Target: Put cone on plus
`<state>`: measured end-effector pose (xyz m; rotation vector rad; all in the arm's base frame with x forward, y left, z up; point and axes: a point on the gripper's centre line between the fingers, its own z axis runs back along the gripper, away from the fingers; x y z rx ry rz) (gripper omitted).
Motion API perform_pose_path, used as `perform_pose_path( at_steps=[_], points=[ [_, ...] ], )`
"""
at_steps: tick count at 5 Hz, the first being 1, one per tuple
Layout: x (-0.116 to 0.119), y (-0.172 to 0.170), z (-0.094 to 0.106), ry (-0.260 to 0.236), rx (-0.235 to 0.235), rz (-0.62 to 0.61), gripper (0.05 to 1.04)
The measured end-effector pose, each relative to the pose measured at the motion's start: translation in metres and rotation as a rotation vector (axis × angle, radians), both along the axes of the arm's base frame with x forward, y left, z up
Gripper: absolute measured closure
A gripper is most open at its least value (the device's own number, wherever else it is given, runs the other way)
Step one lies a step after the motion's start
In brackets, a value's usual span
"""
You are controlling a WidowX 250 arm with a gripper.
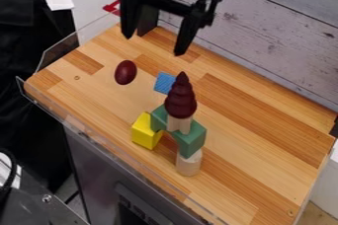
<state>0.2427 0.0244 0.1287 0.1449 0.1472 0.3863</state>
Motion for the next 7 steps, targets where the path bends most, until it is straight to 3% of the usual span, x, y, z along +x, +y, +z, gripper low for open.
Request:
perform_pose_path(
  at_steps=[1, 2, 3, 4, 7],
  points=[
    [0.0002, 0.0033, -0.0052, -0.009, -0.063, 0.000, 0.083],
    [-0.0011, 0.0017, -0.0005, -0.063, -0.155, -0.011, 0.083],
    [0.0021, 0.0010, 0.0019, -0.100, -0.206, -0.017, 0.083],
    [0.0040, 0.0084, 0.0030, -0.074, -0.129, 0.019, 0.083],
    [0.0038, 0.0083, 0.0026, -0.071, -0.128, 0.027, 0.083]
  ],
)
